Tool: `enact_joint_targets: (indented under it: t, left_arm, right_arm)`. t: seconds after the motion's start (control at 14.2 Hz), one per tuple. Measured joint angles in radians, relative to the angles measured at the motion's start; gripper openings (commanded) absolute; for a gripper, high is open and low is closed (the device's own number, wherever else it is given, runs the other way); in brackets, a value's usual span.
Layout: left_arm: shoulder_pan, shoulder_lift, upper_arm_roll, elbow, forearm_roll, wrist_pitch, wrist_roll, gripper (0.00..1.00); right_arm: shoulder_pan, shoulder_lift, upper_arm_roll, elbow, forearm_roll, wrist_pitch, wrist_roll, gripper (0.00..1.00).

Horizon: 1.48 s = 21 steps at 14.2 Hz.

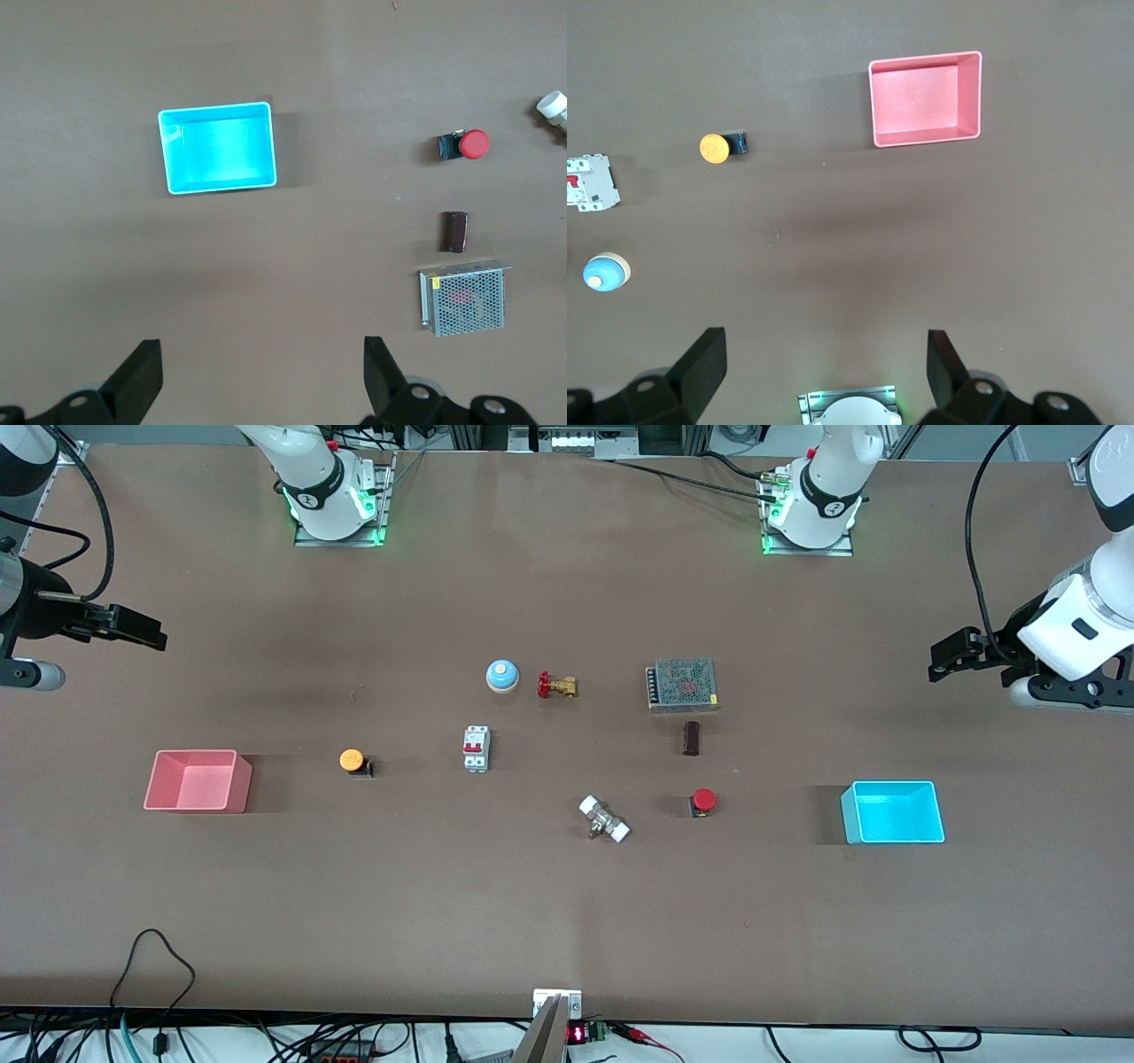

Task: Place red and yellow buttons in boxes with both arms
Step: 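Move the right gripper toward the yellow button while the left gripper reaches the red button, then lower both grippers over the yellow and red buttons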

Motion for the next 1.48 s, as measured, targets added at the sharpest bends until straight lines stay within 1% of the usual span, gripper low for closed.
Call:
enact_joint_targets:
  t: [0.49, 0.71, 0.85, 0.99, 1.06, 1.2, 1.34, 1.48]
  left_arm:
    - [0.000, 0.001, 0.000, 0.000, 0.000, 0.000, 0.000, 1.00]
    - [0.000, 0.004, 0.000, 0.000, 0.000, 0.000, 0.000, 1.00]
    - [-0.001, 0.029, -0.002, 0.000, 0.000, 0.000, 0.000, 1.00]
    - [-0.005, 0.078, -0.009, 0.000, 0.000, -0.001, 0.001, 1.00]
    - [-0.008, 0.109, -0.015, 0.000, 0.000, 0.000, 0.001, 1.00]
    - [-0.028, 0.181, -0.025, 0.001, -0.001, 0.029, 0.001, 1.00]
    - [-0.079, 0.262, -0.031, 0.002, -0.030, 0.156, -0.015, 1.00]
    - [-0.150, 0.334, -0.033, 0.018, -0.041, 0.252, -0.094, 1.00]
  right_arm:
    - [0.001, 0.002, 0.000, 0.000, 0.000, 0.000, 0.000, 1.00]
    - [0.006, 0.017, 0.001, 0.000, 0.000, 0.001, -0.001, 1.00]
    - [0.011, 0.031, 0.004, -0.003, 0.000, 0.001, -0.003, 1.00]
    - [0.032, 0.045, 0.008, -0.020, 0.000, 0.017, -0.005, 1.00]
    - [0.043, 0.054, 0.010, -0.040, 0.000, 0.054, -0.005, 1.00]
    - [0.057, 0.073, 0.011, -0.105, 0.000, 0.174, -0.003, 1.00]
    - [0.071, 0.089, 0.011, -0.174, 0.000, 0.298, 0.037, 1.00]
    - [0.096, 0.105, 0.012, -0.240, 0.001, 0.415, 0.106, 1.00]
